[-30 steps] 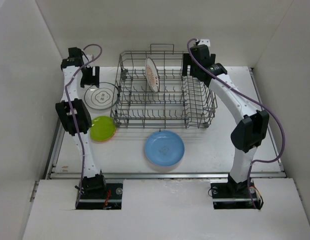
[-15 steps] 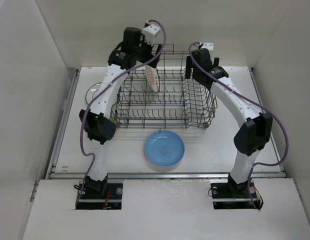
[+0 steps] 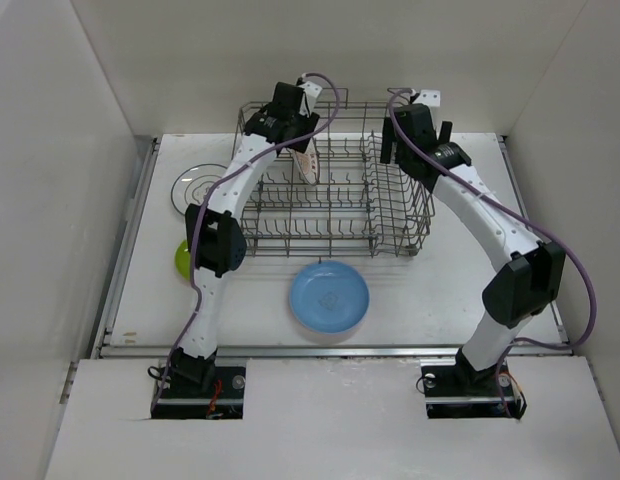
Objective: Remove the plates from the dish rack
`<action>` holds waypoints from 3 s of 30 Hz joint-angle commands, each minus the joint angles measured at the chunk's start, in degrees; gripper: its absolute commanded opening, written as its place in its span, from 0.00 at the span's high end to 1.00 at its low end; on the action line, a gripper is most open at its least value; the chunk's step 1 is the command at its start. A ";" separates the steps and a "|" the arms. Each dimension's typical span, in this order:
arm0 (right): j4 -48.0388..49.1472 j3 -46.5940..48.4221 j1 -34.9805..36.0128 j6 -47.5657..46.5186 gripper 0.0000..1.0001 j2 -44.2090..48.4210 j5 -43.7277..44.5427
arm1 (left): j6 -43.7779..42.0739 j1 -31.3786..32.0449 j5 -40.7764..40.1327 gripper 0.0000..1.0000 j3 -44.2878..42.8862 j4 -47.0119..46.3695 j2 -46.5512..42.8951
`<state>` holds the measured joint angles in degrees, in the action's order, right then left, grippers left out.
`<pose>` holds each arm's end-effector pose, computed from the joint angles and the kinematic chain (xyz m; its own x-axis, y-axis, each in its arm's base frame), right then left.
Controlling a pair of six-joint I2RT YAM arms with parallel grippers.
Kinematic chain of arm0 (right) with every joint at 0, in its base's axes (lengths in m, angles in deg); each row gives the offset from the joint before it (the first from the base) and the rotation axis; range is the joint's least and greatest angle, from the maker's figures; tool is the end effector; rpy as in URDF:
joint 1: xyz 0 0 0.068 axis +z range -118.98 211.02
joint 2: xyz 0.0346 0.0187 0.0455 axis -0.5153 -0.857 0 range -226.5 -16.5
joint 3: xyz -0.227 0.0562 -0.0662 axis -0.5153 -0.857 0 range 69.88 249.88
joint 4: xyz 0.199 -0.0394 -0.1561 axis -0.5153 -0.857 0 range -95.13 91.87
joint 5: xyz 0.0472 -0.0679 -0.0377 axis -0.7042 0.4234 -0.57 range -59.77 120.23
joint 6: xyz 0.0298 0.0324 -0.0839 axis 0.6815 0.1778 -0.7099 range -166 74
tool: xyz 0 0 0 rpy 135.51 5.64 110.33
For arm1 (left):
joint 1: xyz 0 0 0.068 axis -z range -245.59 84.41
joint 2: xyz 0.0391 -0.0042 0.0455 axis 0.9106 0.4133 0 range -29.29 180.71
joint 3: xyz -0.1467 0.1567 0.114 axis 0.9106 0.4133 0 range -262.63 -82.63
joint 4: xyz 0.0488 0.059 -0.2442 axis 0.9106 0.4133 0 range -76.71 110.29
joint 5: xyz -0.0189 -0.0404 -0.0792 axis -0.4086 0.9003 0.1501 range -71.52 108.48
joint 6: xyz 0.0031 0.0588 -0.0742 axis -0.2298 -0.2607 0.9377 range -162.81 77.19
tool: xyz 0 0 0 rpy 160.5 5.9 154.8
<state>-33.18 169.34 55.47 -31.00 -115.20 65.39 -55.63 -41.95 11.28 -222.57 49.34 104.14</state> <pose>0.3959 0.1258 0.3260 -0.4708 0.0184 -0.8820 0.2242 0.9695 -0.0994 0.5074 -0.2104 0.2912 -0.3744 0.4042 -0.8345 0.3906 0.8850 0.2534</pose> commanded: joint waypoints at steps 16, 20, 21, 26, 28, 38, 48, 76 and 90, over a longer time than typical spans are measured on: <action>2.35 0.82 -0.10 -0.15 0.00 0.52 0.52 | 7.28 0.44 -0.53 1.00 -3.57 2.00 -8.80; 2.35 0.82 -0.10 -0.15 0.00 -0.62 0.53 | 9.12 0.44 -1.06 1.00 -8.06 0.95 -9.32; 2.35 0.82 -0.10 -0.15 0.00 -1.14 1.14 | 9.74 0.44 -1.58 1.00 -8.94 0.95 -9.32; 1.21 1.96 -0.10 0.90 0.00 -1.15 6.23 | 10.80 0.44 -1.59 1.00 -14.64 -0.19 -10.38; 0.68 2.58 -0.10 0.90 0.00 -1.15 7.38 | 10.80 0.44 -1.59 1.00 -15.98 -0.19 -11.08; -2.39 5.83 -2.21 1.52 0.17 -6.95 -5.62 | 17.28 -12.26 1.21 1.00 -16.78 1.91 -15.29; -1.08 6.45 -4.58 0.65 0.58 -7.92 -6.15 | 27.48 -35.31 19.31 1.00 -1.23 8.15 -18.72; 11.05 20.34 -11.88 -19.12 1.00 -18.90 -12.13 | 22.49 -44.91 29.97 1.00 12.06 6.49 -0.90; 13.95 16.82 -11.88 -20.81 0.86 -18.46 -12.48 | 0.61 -37.53 18.20 0.56 3.09 28.11 7.28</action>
<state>-28.15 186.39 44.49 -46.10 -134.58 49.06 -47.23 -82.54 33.79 -216.17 69.69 110.89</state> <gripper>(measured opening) 0.169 0.433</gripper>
